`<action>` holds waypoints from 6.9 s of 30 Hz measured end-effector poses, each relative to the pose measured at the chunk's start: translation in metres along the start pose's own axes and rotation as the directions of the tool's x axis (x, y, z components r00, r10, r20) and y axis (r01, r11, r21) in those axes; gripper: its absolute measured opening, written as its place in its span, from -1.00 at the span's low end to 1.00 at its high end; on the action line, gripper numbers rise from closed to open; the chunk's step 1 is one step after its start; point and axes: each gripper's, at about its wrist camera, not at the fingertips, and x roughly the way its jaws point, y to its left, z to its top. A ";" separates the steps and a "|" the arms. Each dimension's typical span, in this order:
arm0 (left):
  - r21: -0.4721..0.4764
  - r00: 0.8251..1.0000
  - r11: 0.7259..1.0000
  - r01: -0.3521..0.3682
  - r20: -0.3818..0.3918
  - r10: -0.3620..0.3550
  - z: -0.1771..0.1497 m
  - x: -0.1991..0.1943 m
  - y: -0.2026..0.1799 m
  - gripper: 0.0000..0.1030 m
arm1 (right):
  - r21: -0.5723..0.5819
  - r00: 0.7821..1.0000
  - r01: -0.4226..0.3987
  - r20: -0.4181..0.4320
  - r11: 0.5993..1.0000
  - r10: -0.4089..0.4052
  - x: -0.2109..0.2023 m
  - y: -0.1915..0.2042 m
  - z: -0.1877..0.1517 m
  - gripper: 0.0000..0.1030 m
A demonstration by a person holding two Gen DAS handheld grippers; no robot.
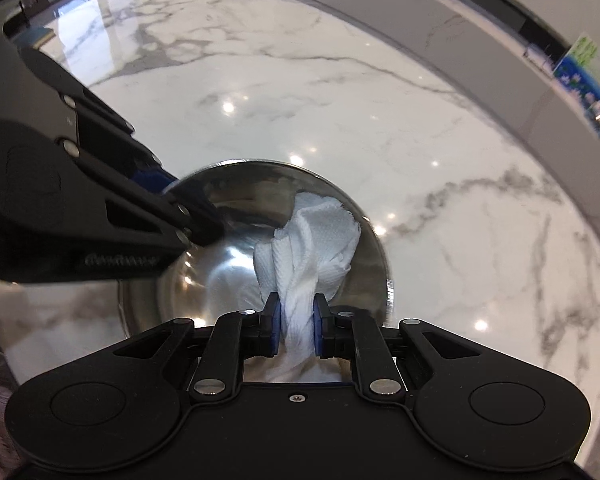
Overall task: Clean bowl
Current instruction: 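Rub the cloth around the bowl interior with the right gripper while the left gripper holds the rim, then keep wiping the bowl bottom with the cloth in the right gripper while the left gripper holds the rim, then lift the cloth out of the bowl with the right gripper and release the rim with the left gripper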
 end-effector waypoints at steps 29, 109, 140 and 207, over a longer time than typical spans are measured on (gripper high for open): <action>-0.159 0.992 0.980 0.117 -0.023 -0.122 -0.017 -0.002 0.012 -0.54 | 0.024 1.000 -0.006 -0.017 1.000 0.006 0.004 0.005 0.002 -0.74; -0.153 0.999 0.988 0.036 -0.021 -0.039 -0.005 -0.009 -0.003 -0.24 | 0.284 0.999 -0.039 -0.025 0.958 0.048 0.004 -0.007 -0.009 -0.72; -0.077 1.000 0.997 0.009 0.006 -0.009 -0.004 -0.010 -0.005 -0.58 | -0.031 0.993 0.103 -0.055 0.994 -0.105 -0.003 0.014 -0.007 -0.72; -0.094 0.998 0.994 0.056 0.008 -0.055 -0.011 -0.016 -0.007 -0.70 | 0.185 0.985 0.108 0.116 0.977 -0.131 -0.048 -0.021 -0.019 -0.73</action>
